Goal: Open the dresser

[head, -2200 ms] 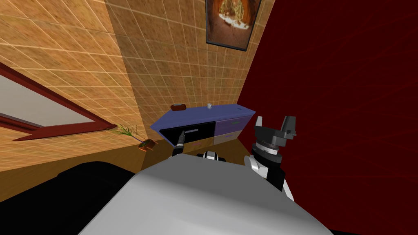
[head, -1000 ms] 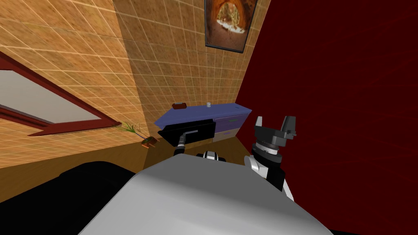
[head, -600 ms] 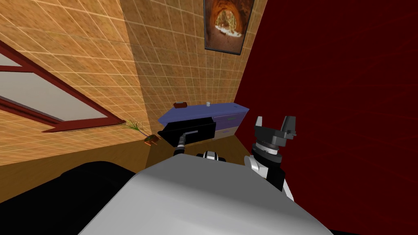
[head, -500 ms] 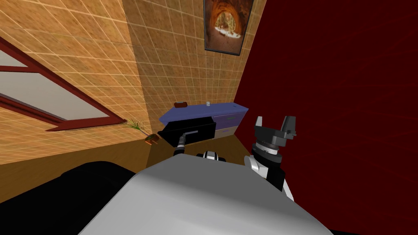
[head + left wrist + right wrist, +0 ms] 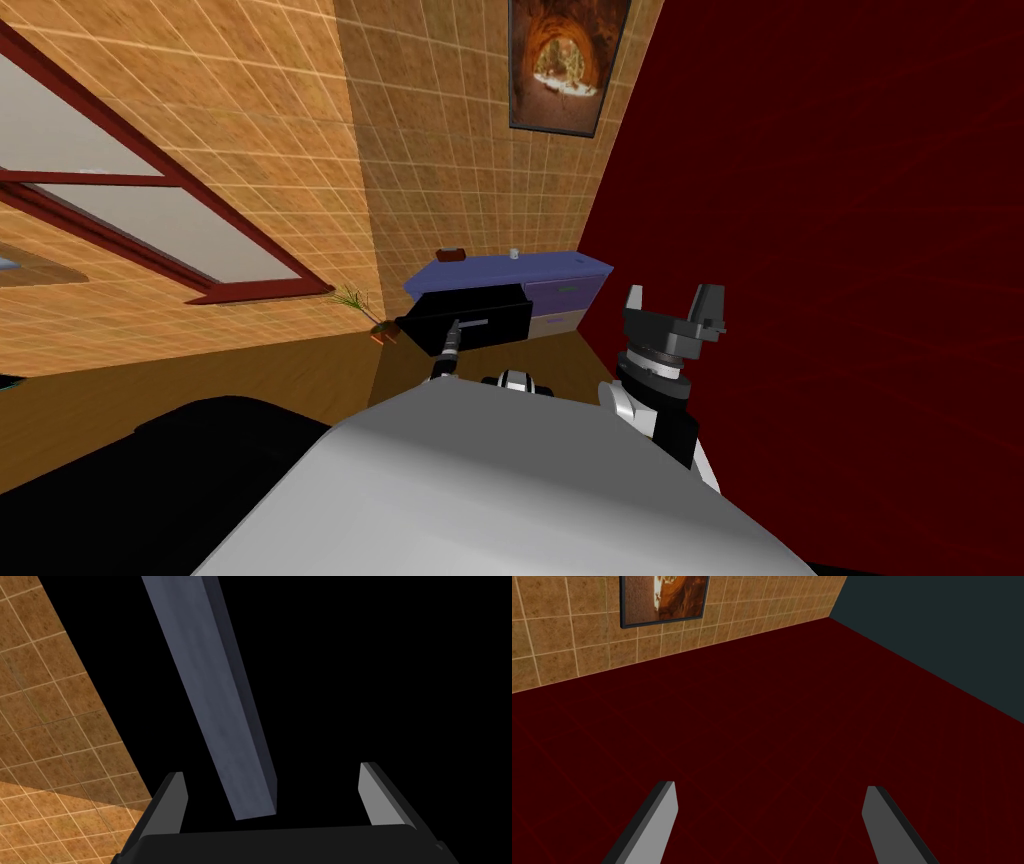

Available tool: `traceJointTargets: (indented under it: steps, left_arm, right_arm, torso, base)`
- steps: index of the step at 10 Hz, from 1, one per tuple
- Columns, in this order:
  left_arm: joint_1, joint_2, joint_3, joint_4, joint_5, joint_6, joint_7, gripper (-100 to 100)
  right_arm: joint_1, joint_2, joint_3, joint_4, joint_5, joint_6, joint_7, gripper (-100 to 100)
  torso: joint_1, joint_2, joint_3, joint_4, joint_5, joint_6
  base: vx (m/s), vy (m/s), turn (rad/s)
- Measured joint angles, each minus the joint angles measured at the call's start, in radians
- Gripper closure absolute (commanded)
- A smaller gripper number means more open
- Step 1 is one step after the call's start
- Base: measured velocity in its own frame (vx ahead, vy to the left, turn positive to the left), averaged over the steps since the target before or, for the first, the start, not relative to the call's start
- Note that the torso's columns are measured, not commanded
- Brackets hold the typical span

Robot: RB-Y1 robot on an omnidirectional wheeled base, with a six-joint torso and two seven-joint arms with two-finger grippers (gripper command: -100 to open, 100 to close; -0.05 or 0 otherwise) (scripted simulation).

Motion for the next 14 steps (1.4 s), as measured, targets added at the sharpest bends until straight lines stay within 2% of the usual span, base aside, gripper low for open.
traceJointTargets:
  steps: [2,4,6,9,11,13,14]
  left_arm:
    - [-0.054,0.008,-0.007,0.052,0.002,0.003,0.005,-100]
    - [-0.117,0.038,-0.020,0.117,0.009,0.006,0.018,-100]
    - [-0.161,0.044,-0.023,0.141,0.011,0.013,0.024,-100]
    - [-0.254,0.064,-0.038,0.229,0.016,0.013,0.030,-100]
    - [-0.305,0.092,-0.054,0.274,0.022,0.021,0.043,-100]
    - [-0.355,0.094,-0.055,0.320,0.023,0.019,0.044,-100]
    - [-0.386,0.111,-0.064,0.349,0.027,0.020,0.050,-100]
  right_arm:
    - [0.000,0.000,0.000,0.000,0.000,0.000,0.000,0]
    - [0.000,0.000,0.000,0.000,0.000,0.000,0.000,0]
    - [0.000,0.000,0.000,0.000,0.000,0.000,0.000,0]
    - [0.000,0.000,0.000,0.000,0.000,0.000,0.000,0]
    - [0.000,0.000,0.000,0.000,0.000,0.000,0.000,0]
    - [0.000,0.000,0.000,0.000,0.000,0.000,0.000,0]
    - [0.000,0.000,0.000,0.000,0.000,0.000,0.000,0]
  torso:
    - [0.001,-0.001,0.000,0.000,0.000,0.002]
    - [-0.001,0.000,0.001,0.000,0.000,0.001]
    - [0.001,-0.002,-0.001,0.000,0.000,0.001]
    - [0.000,0.001,0.001,0.000,0.000,0.001]
    - [-0.001,0.001,0.001,0.000,0.000,0.001]
    - [0.001,-0.003,-0.002,-0.001,0.000,0.001]
    - [0.001,0.000,0.000,0.000,0.000,0.000]
  base:
    - [-0.049,-0.025,0.094]
    - [-0.048,-0.036,0.060]
    - [-0.022,-0.016,0.090]
    - [-0.058,-0.033,0.114]
    - [-0.054,-0.035,0.060]
    - [-0.024,-0.003,0.095]
    - [-0.064,-0.029,0.141]
